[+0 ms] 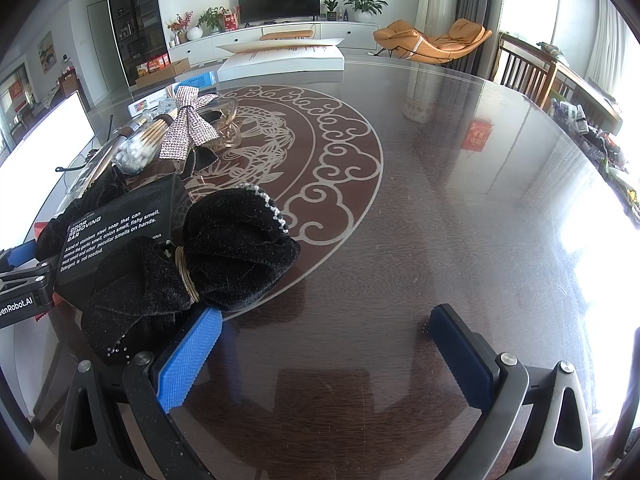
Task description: Organize objects
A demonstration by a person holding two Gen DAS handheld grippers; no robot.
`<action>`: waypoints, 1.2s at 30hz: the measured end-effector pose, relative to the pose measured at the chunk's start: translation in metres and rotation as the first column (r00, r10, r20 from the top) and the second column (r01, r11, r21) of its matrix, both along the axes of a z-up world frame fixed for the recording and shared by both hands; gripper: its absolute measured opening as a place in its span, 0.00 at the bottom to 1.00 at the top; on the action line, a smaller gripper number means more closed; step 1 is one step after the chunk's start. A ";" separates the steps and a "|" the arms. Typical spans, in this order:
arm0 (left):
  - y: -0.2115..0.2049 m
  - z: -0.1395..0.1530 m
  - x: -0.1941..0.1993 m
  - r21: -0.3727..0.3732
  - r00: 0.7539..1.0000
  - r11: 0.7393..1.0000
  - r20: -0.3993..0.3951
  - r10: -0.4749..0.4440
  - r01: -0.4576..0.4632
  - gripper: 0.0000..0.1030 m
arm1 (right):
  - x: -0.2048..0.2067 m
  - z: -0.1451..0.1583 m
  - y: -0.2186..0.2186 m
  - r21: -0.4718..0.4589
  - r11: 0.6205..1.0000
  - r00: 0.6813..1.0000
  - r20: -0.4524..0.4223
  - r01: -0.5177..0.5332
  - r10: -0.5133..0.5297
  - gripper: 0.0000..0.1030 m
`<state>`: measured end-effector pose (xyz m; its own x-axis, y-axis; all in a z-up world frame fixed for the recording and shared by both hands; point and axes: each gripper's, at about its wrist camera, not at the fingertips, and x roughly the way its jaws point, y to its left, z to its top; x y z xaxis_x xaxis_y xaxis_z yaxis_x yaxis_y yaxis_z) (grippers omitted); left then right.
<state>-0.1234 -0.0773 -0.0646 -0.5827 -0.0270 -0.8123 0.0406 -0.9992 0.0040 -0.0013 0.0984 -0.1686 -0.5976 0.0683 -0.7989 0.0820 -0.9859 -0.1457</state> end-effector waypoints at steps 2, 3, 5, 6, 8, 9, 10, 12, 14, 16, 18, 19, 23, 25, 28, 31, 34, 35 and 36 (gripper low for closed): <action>0.000 0.000 0.000 0.000 1.000 1.000 0.000 0.000 0.000 1.00 | 0.001 0.000 0.000 0.001 1.000 1.000 0.000 -0.001 0.001 1.00; 0.000 0.000 0.000 0.000 1.000 1.000 0.000 -0.001 0.001 1.00 | 0.001 0.001 0.000 0.002 1.000 1.000 0.000 -0.002 0.002 1.00; 0.000 0.000 0.000 0.000 1.000 1.000 0.000 -0.001 0.001 1.00 | 0.000 0.001 0.000 0.003 1.000 1.000 0.000 -0.003 0.003 1.00; 0.000 0.000 0.000 0.000 1.000 1.000 0.000 -0.001 0.001 1.00 | 0.000 0.002 0.000 0.004 1.000 1.000 0.000 -0.003 0.003 1.00; 0.000 0.000 0.000 0.000 1.000 1.000 0.000 -0.002 0.002 1.00 | 0.000 0.002 0.000 0.005 1.000 1.000 0.000 -0.005 0.005 1.00; 0.000 0.000 0.000 0.000 1.000 1.000 0.000 -0.002 0.002 1.00 | 0.000 0.003 0.000 0.006 1.000 1.000 0.000 -0.006 0.006 1.00; 0.000 0.000 0.000 0.000 1.000 1.000 0.000 -0.002 0.002 1.00 | 0.000 0.003 0.000 0.007 1.000 1.000 0.000 -0.006 0.006 1.00; 0.000 0.000 0.000 0.000 1.000 1.000 0.000 -0.002 0.002 1.00 | 0.000 0.003 0.000 0.009 1.000 1.000 0.000 -0.008 0.008 1.00; 0.000 0.000 0.000 0.000 1.000 1.000 0.000 -0.003 0.003 1.00 | 0.001 0.004 0.000 0.010 1.000 1.000 0.001 -0.009 0.009 1.00; 0.000 0.000 0.000 0.000 1.000 1.000 0.000 -0.003 0.003 1.00 | 0.000 0.004 0.001 0.012 1.000 1.000 0.001 -0.011 0.011 1.00; 0.000 0.000 0.000 0.000 1.000 1.000 0.000 -0.004 0.004 1.00 | 0.000 0.005 0.001 0.013 1.000 1.000 0.001 -0.012 0.012 1.00; 0.000 0.000 0.000 0.000 1.000 1.000 0.000 -0.004 0.004 1.00 | 0.000 0.005 0.001 0.013 1.000 1.000 0.001 -0.012 0.012 1.00; 0.000 0.000 0.000 0.000 1.000 1.000 0.000 -0.005 0.005 1.00 | 0.001 0.005 0.000 0.013 1.000 1.000 0.001 -0.012 0.012 1.00; 0.000 0.000 0.000 0.000 1.000 1.000 0.000 -0.005 0.005 1.00 | 0.002 0.004 0.000 0.013 1.000 1.000 0.001 -0.012 0.012 1.00; 0.000 0.000 0.000 0.000 1.000 1.000 0.000 -0.005 0.005 1.00 | 0.000 0.005 0.001 0.013 1.000 1.000 0.001 -0.012 0.012 1.00; 0.000 0.000 0.000 0.000 1.000 1.000 0.000 -0.006 0.006 1.00 | 0.000 0.007 0.001 0.018 1.000 1.000 0.001 -0.020 0.020 1.00; 0.000 0.000 0.000 0.000 1.000 1.000 0.000 -0.006 0.006 1.00 | 0.002 0.008 0.001 0.020 1.000 1.000 0.001 -0.021 0.021 1.00; 0.000 0.000 0.000 0.000 1.000 1.000 0.000 -0.007 0.007 1.00 | 0.003 0.008 0.000 0.020 1.000 1.000 0.002 -0.022 0.022 1.00; 0.000 0.000 0.000 0.000 1.000 1.000 0.000 -0.007 0.007 1.00 | 0.001 0.009 0.001 0.021 1.000 1.000 0.002 -0.022 0.022 1.00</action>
<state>-0.1231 -0.0773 -0.0646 -0.5830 -0.0227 -0.8122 0.0337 -0.9994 0.0037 -0.0007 0.0999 -0.1594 -0.5980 0.0722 -0.7982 0.1041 -0.9805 -0.1667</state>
